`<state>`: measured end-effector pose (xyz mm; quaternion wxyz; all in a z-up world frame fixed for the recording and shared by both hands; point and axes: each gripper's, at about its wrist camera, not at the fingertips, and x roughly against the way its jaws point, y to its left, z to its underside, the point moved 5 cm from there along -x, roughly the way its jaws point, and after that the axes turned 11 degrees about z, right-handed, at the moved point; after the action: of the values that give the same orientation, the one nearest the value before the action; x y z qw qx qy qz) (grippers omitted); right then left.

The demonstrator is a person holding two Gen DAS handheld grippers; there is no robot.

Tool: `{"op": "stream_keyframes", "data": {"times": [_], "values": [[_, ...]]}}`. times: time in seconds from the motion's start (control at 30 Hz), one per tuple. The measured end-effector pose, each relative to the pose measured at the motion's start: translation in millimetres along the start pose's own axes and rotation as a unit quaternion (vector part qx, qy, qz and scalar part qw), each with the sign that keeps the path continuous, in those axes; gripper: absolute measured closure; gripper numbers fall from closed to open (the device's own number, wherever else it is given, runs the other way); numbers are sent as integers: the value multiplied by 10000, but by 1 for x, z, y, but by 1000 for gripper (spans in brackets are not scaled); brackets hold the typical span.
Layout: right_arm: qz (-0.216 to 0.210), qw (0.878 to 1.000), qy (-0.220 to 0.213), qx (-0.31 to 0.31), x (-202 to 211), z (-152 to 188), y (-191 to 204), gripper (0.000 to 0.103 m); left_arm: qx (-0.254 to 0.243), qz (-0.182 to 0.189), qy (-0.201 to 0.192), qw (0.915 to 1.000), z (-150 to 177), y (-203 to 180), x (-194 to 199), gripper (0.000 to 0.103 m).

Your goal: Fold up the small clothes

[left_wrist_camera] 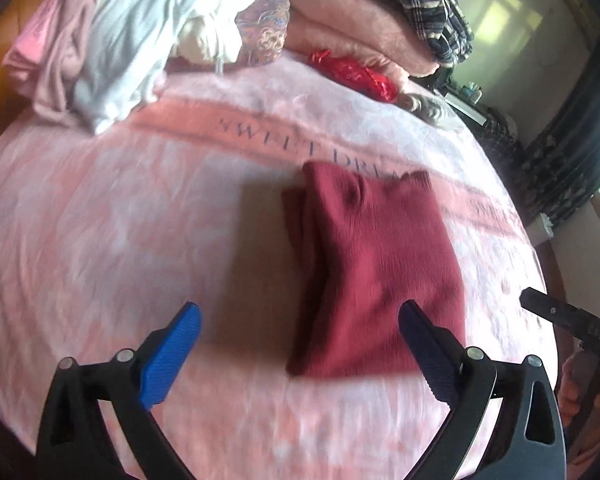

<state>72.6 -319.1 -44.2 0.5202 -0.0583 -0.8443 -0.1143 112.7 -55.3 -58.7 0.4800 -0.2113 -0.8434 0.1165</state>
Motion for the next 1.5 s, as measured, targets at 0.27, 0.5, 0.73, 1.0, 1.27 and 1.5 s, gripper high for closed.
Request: {"op": "stream_keyframes", "data": {"times": [0.27,0.5,0.73,1.0,1.27,1.5], "values": [[418,9947,-507,795,41,63,13,6,-337,-409,-61,9986,49,-9,42,4],[183,9981,-450,388,55,90,3,6,-471,-509,-386,9968,73,-12,62,4],[229,9971,-439,581,53,117,5,6,-863,-760,-489,9922,92,-11,61,4],[273,9977,-437,438,40,130,1,6,-905,-908,-501,9905,102,-2,56,4],[237,9975,-358,565,29,136,7,6,-1095,-834,-399,9897,110,-11,47,4],[182,9978,-390,502,33,137,-4,6,-1156,-828,-387,9891,114,-16,42,4]]}}
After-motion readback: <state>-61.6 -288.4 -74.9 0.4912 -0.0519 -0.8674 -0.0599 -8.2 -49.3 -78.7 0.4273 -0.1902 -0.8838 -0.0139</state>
